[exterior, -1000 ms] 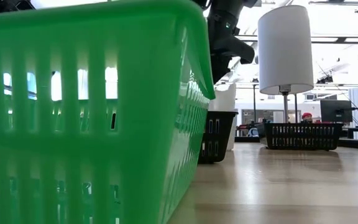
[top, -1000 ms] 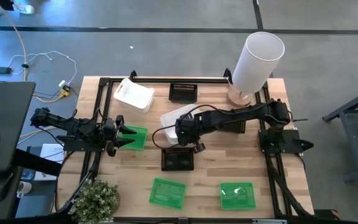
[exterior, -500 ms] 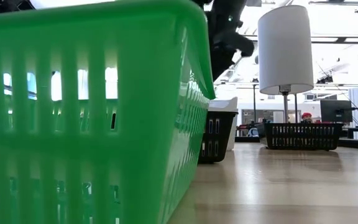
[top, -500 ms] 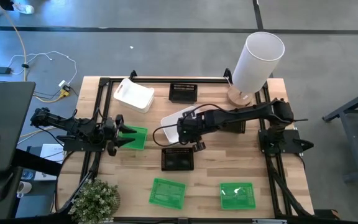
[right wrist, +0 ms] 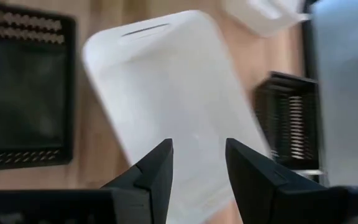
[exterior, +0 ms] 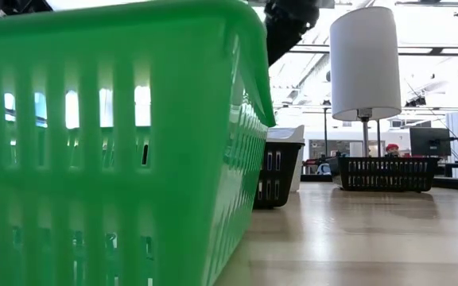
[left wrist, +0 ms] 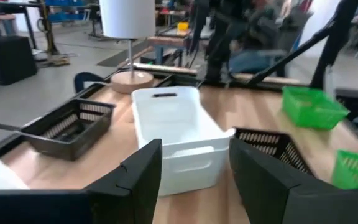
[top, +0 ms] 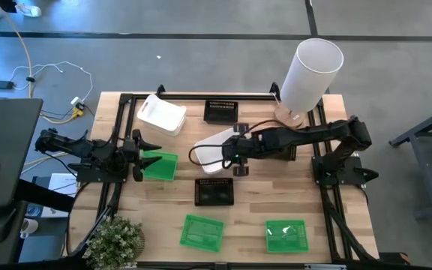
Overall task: Stack baskets by color
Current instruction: Stack the top white bin on top of the other white bins
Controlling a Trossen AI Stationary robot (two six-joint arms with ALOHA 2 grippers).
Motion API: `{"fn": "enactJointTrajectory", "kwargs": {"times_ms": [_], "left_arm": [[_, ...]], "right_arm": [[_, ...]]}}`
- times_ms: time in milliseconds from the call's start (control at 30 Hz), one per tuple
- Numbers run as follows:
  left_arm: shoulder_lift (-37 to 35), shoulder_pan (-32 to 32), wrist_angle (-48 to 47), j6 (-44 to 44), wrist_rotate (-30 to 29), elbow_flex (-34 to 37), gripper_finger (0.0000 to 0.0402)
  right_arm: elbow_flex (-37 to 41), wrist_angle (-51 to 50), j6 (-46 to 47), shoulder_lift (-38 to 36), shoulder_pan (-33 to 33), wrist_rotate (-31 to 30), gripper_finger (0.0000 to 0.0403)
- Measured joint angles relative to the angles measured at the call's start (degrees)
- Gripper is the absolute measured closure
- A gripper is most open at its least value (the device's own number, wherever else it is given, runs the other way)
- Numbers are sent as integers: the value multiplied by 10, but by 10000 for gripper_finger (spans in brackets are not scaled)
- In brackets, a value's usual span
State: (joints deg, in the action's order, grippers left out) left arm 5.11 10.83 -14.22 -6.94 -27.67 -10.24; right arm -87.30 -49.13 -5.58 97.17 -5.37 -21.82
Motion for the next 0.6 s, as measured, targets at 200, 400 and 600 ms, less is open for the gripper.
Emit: {"fn": "enactJointTrajectory", "kwargs": {"times_ms": [200, 400, 600], "left_arm": [[43, 0, -49, 1, -37, -57, 225], [103, -5, -57, 1, -91, -111, 225], [176, -47, -85, 17, -102, -191, 225]], "right_arm": [[0, -9, 11, -40, 1, -43, 269], [0, -10, 11, -69, 1, -51, 269], [0, -20, 11, -79, 1, -49, 269]]}}
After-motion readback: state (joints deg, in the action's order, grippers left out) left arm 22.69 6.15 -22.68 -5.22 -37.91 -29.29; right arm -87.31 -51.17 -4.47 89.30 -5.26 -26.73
